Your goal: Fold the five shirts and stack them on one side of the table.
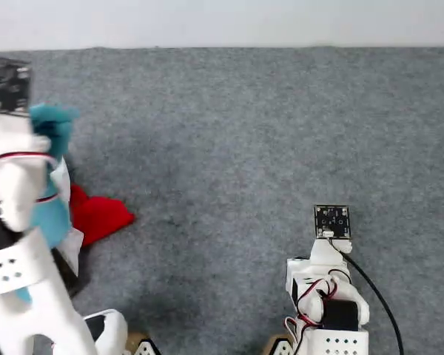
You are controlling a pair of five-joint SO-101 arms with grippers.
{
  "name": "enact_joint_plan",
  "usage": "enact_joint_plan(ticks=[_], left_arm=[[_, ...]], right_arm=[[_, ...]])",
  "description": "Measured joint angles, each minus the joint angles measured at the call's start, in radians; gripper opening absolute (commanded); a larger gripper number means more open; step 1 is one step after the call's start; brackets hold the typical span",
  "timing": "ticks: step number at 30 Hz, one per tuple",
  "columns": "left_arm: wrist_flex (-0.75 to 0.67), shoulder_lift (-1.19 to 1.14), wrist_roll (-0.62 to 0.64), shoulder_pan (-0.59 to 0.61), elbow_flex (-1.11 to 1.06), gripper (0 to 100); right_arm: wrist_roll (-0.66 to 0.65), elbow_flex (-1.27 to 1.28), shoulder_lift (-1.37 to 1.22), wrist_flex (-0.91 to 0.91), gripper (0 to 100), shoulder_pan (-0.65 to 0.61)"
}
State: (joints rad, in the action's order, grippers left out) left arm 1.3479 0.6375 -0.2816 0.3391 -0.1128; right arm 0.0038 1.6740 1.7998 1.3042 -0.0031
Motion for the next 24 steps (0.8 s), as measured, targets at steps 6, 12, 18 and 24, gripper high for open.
enact_joint_plan(ticks=[6, 12, 18, 24], left_arm=[[-0.118, -0.002, 0.109, -0.307, 0.0, 1], [-0.264, -0.137, 0.12, -0.568, 0.0, 1], [-0.384, -0.41, 0.12, -0.738, 0.0, 2], [-0.396, -0.651, 0.118, -0.827, 0.002, 18]], right_arm=[[0.0, 0.0, 0.0, 0.0, 1.1, 0.0], [0.0, 0.0, 0.0, 0.0, 1.1, 0.0], [0.0, 0.0, 0.0, 0.0, 1.1, 0.0], [0.0, 0.0, 0.0, 0.0, 1.1, 0.0]])
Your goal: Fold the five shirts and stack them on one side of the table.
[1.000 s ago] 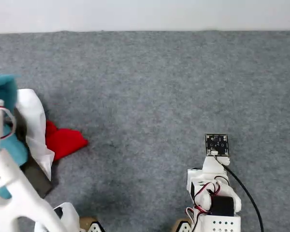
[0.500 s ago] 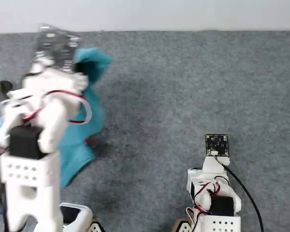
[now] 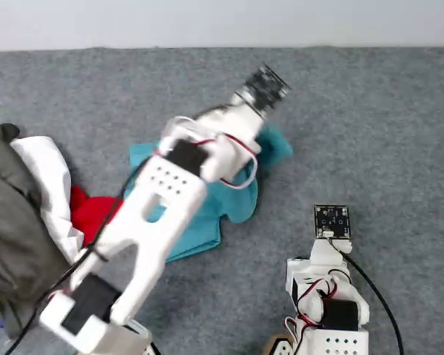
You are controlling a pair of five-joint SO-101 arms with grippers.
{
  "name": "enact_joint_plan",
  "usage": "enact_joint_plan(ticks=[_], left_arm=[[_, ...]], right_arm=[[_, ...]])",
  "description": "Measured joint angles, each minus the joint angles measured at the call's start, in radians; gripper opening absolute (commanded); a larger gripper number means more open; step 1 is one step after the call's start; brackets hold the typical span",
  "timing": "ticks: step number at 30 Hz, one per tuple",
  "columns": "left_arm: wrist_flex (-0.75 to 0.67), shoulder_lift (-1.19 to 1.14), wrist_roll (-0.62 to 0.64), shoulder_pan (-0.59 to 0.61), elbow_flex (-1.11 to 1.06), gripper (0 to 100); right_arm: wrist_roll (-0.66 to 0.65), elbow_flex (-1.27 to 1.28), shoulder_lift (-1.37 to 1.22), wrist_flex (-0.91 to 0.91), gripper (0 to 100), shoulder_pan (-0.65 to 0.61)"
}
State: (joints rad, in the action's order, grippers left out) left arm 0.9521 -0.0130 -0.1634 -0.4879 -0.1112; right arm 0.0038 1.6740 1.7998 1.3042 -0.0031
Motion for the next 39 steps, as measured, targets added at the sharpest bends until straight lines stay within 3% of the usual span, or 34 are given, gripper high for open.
enact_joint_plan(ticks=[4, 13, 21, 28, 39], left_arm=[[0.092, -0.014, 0.023, -0.005, 0.075, 20], [0.516, -0.014, 0.031, -0.003, 0.374, 20], [0.763, -0.014, 0.031, 0.041, 0.571, 20], [0.781, -0.014, 0.032, 0.078, 0.594, 20], [0.756, -0.12, 0.084, -0.074, 0.609, 20]], right_arm=[[0.0, 0.0, 0.0, 0.0, 1.1, 0.0], [0.0, 0.0, 0.0, 0.0, 1.1, 0.0], [0.0, 0.0, 0.0, 0.0, 1.1, 0.0], [0.0, 0.0, 0.0, 0.0, 1.1, 0.0], [0.0, 0.0, 0.0, 0.0, 1.1, 0.0]])
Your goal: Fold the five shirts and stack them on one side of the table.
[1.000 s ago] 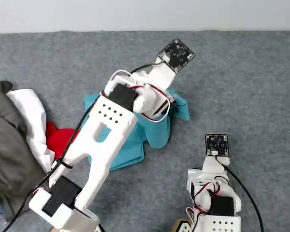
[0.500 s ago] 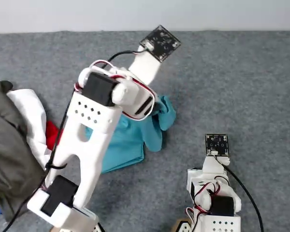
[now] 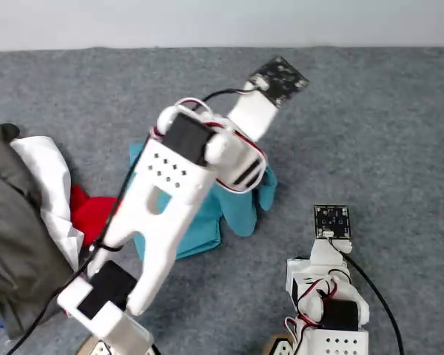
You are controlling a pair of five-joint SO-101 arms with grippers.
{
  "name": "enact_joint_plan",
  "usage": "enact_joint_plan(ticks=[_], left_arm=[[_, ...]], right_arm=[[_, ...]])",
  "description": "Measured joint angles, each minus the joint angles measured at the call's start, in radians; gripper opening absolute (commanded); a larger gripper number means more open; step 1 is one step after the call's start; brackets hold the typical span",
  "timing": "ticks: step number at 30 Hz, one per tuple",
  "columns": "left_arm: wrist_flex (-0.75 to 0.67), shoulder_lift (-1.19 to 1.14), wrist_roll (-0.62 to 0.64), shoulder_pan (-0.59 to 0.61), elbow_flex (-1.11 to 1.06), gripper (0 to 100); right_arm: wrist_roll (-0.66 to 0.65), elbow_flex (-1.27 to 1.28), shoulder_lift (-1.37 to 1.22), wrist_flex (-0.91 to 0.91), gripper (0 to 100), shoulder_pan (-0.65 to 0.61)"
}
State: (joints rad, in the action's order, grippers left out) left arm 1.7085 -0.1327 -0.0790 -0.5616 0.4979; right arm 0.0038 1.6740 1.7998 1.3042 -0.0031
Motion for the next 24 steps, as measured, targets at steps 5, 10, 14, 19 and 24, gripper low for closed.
enact_joint_plan(ticks=[5, 10, 14, 19, 24], left_arm=[[0.014, -0.005, 0.011, -0.058, 0.043, 20], [0.021, -0.005, -0.003, -0.104, 0.017, 20], [0.023, -0.009, -0.031, -0.138, -0.095, 20], [0.023, -0.087, -0.04, -0.143, -0.216, 20], [0.021, -0.112, -0.04, -0.146, -0.213, 20]], right_arm=[[0.0, 0.0, 0.0, 0.0, 1.3, 0.0], [0.0, 0.0, 0.0, 0.0, 1.4, 0.0], [0.0, 0.0, 0.0, 0.0, 1.4, 0.0], [-0.003, 0.0, 0.0, -0.003, 1.5, 0.0], [-0.006, 0.0, 0.0, -0.069, 1.5, 0.071]])
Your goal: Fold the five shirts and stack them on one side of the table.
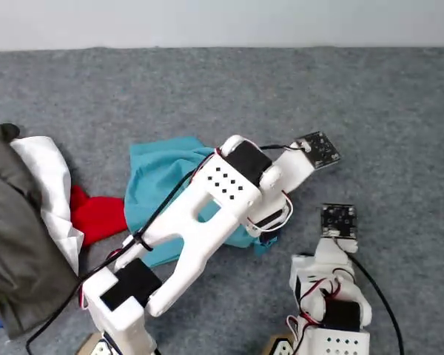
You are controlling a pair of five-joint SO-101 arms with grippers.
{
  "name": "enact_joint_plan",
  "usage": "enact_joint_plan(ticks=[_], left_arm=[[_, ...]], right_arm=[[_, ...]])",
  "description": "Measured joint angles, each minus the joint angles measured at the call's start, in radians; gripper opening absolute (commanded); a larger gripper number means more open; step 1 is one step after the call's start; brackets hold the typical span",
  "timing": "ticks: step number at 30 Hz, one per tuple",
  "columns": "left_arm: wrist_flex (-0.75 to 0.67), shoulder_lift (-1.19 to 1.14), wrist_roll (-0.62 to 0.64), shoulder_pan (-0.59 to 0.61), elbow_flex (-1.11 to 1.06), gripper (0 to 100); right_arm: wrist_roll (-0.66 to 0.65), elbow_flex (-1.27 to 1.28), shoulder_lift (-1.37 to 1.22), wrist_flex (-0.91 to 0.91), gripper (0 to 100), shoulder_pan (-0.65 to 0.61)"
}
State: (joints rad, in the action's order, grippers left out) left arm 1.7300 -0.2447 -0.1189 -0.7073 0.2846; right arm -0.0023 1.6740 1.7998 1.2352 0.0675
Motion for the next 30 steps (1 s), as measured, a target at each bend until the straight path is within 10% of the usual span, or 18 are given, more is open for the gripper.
enact_joint_plan(ticks=[14, 30], left_arm=[[0.0, 0.04, 0.049, 0.0, 0.081, 20], [0.0, 0.04, 0.051, 0.169, 0.081, 20]], right_arm=[[-0.014, -0.008, 0.0, -0.295, 1.1, -0.052], [0.054, -0.281, -0.138, -0.196, 0.9, -0.126]])
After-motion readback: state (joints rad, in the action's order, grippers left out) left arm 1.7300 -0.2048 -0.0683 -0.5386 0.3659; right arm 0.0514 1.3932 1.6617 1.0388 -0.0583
